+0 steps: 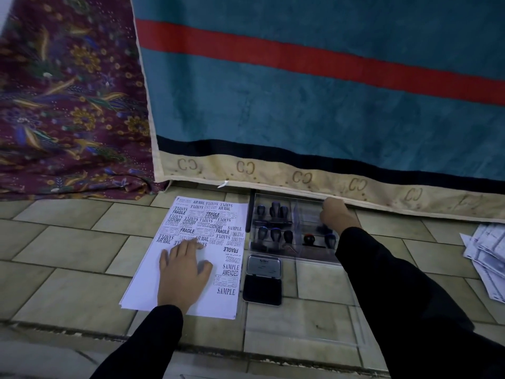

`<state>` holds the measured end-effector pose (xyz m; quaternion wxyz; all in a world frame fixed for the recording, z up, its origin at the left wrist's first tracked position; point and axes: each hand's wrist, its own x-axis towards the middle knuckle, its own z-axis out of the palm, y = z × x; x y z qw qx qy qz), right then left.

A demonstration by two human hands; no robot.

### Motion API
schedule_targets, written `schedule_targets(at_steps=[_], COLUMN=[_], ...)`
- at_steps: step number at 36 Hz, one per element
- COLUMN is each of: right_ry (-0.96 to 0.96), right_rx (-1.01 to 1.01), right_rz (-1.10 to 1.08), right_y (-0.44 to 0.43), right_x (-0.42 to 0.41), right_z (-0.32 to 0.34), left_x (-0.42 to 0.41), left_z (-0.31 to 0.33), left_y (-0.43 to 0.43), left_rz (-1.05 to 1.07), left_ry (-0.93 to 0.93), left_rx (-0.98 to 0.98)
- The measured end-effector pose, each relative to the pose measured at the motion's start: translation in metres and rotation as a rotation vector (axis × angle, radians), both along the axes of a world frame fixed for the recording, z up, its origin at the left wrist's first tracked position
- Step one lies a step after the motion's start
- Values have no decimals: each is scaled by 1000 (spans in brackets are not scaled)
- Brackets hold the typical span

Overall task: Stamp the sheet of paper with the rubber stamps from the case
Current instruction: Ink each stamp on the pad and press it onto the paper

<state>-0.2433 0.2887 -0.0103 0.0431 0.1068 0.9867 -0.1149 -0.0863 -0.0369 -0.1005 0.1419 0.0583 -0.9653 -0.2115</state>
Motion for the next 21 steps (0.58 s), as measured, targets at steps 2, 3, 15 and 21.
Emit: schedule_targets(at_steps=[2, 3, 15, 21], right_ry=[5, -1, 89, 246], right_rx=[0, 9, -105, -316], right_rz=[-1, 5, 14, -6], right_y=[-3, -6, 0, 8], right_x=[-2, -2, -2, 17], right_z=[0, 0, 5, 15], left_x=[-1, -1, -2, -3], left_z=[-2, -3, -4, -3], left_y=[-1, -2, -4, -6], left_rz=[-4, -5, -6, 1], left_ry=[-2, -7, -6, 4], left_rx=[2, 1, -4, 171])
